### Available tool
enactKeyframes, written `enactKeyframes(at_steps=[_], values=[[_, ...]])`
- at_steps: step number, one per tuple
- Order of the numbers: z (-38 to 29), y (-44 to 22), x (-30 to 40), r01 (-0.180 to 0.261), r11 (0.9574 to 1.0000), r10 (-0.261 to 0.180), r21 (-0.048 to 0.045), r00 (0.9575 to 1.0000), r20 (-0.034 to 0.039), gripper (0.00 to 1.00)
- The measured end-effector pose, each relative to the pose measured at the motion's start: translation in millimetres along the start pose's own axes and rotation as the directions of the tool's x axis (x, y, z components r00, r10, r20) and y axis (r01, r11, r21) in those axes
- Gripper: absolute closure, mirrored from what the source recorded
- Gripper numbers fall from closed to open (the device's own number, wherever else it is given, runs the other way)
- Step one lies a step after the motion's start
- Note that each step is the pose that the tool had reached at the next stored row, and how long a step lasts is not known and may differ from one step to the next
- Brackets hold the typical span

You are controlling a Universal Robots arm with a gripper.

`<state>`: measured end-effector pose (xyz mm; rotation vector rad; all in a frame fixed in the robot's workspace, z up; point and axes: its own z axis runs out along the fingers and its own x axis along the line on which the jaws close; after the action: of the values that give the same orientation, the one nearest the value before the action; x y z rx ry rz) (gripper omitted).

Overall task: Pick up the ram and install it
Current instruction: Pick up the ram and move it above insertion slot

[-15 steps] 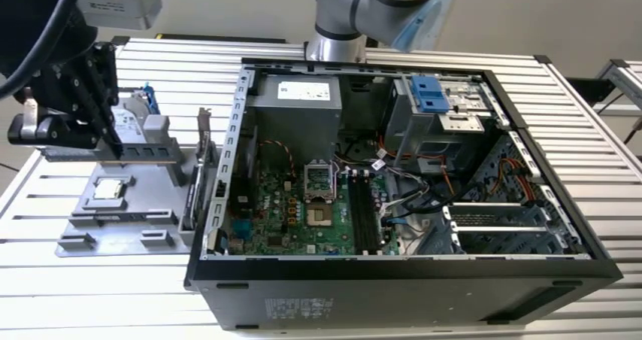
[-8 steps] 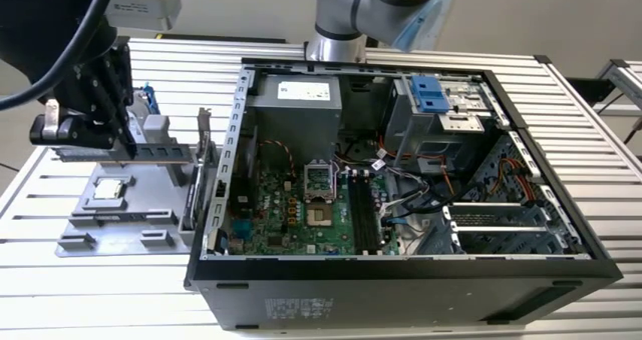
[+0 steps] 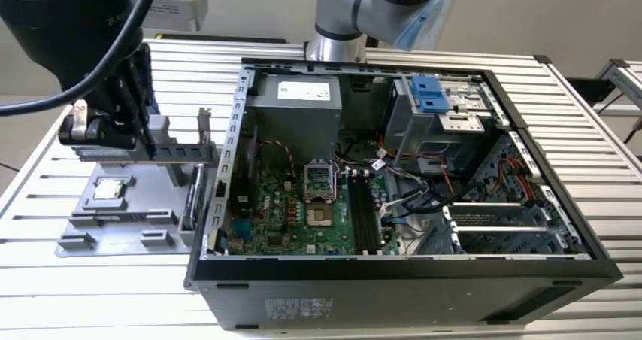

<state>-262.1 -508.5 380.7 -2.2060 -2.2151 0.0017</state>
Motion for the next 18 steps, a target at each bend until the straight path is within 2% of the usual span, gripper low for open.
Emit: enactKeyframes(at_steps=[4,5,12,18], values=[[0.0,9.7,0.0,-0.001,1.0000,0.001,0.0004,1.0000,-0.0002,1.00],[-0.1,14.7,0.0,-0.002,1.0000,0.002,0.0009,1.0000,-0.0001,1.00],[-0.3,33.6,-0.1,-0.002,1.0000,0.002,0.0012,1.0000,-0.0002,1.00],[-0.5,43.9,-0.2,-0.004,1.0000,0.004,0.0013,1.0000,-0.0001,1.00]])
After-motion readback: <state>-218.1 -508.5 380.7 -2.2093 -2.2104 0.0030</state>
